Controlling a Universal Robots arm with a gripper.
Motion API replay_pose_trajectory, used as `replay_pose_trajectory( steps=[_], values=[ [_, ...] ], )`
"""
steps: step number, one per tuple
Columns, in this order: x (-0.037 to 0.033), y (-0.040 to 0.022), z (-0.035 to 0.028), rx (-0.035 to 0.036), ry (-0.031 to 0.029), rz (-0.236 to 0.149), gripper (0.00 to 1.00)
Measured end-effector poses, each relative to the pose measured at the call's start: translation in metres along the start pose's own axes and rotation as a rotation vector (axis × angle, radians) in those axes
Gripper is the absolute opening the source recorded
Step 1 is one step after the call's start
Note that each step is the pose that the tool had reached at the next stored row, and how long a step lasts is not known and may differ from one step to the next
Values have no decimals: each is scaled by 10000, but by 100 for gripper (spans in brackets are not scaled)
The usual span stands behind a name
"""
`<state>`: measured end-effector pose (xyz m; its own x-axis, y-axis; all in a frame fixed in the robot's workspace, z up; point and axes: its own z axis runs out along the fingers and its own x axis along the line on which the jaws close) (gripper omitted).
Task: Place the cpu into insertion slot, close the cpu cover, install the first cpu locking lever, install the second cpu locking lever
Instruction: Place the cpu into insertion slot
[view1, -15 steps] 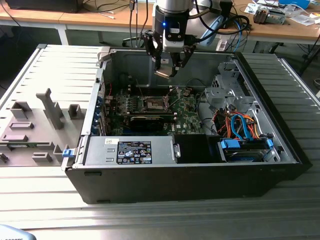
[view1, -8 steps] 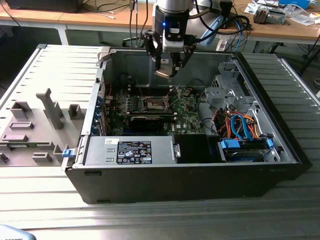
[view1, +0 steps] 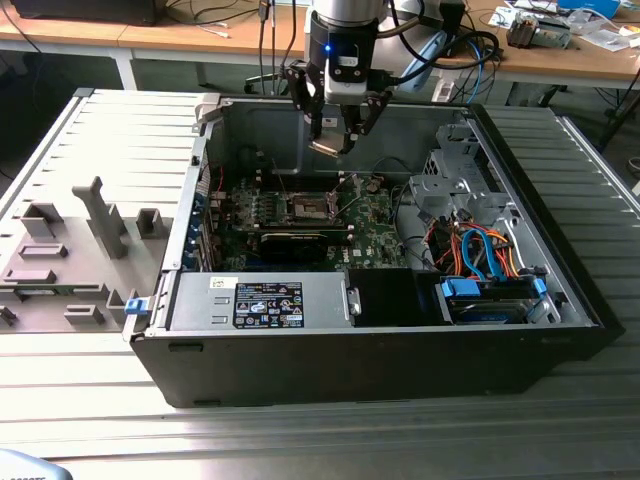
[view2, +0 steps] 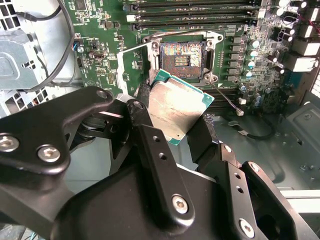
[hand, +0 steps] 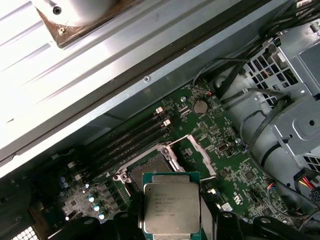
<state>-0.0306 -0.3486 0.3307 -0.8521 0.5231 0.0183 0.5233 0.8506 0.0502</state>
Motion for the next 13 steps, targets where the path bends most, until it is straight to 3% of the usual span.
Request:
replay_pose_trajectory(
  steps=[13],
  values=[
    [0, 0, 0, -2, -6, 114, 55]
  ],
)
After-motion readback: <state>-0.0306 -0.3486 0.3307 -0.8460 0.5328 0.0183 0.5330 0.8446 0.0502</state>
